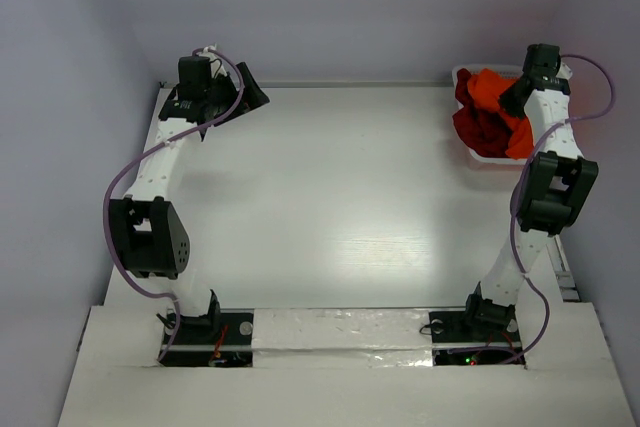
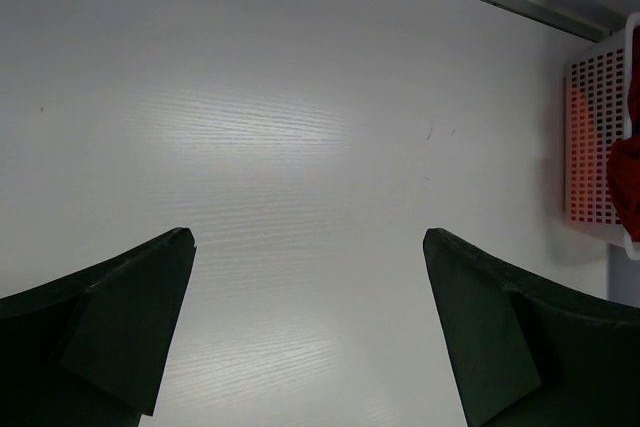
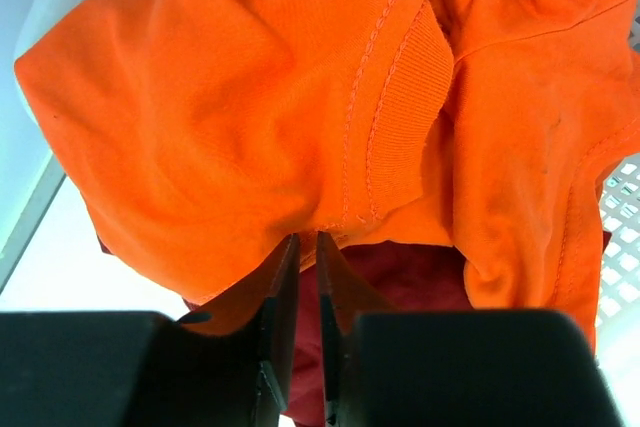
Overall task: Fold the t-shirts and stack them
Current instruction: Grab crumpled tshirt from bin with the right arm
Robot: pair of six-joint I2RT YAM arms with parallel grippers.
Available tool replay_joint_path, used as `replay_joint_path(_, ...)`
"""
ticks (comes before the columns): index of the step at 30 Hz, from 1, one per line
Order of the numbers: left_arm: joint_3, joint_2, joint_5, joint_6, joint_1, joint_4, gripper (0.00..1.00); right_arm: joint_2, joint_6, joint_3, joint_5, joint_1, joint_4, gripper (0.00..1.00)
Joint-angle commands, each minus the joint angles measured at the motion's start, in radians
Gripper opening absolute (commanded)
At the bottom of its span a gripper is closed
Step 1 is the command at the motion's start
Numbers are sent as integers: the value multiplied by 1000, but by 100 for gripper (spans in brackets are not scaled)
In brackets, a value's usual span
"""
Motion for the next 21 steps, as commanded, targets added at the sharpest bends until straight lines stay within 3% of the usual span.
replay_joint_path(1,40,0,14,5,-16,9,99,-23,-20,39,16,-9,19,17)
replay_joint_path(2,40,0,15,5,-16,10,99,-23,-21,41,17,-9,16,18)
replay_joint_path(6,37,3,18,5,-16,9,99,-57,4,23,109,-9,0,49)
replay_joint_path(10,31,0,17,6,-16,14,99,-140,40,-80,174,-28,68,58)
replay_joint_path(13,29,0,17,5,-16,12,99,-114,32,-53,165,-37,45,63)
replay_joint_path(21,22,1,6,13,-16,6,99,-72,22,-27,142,-58,34,59)
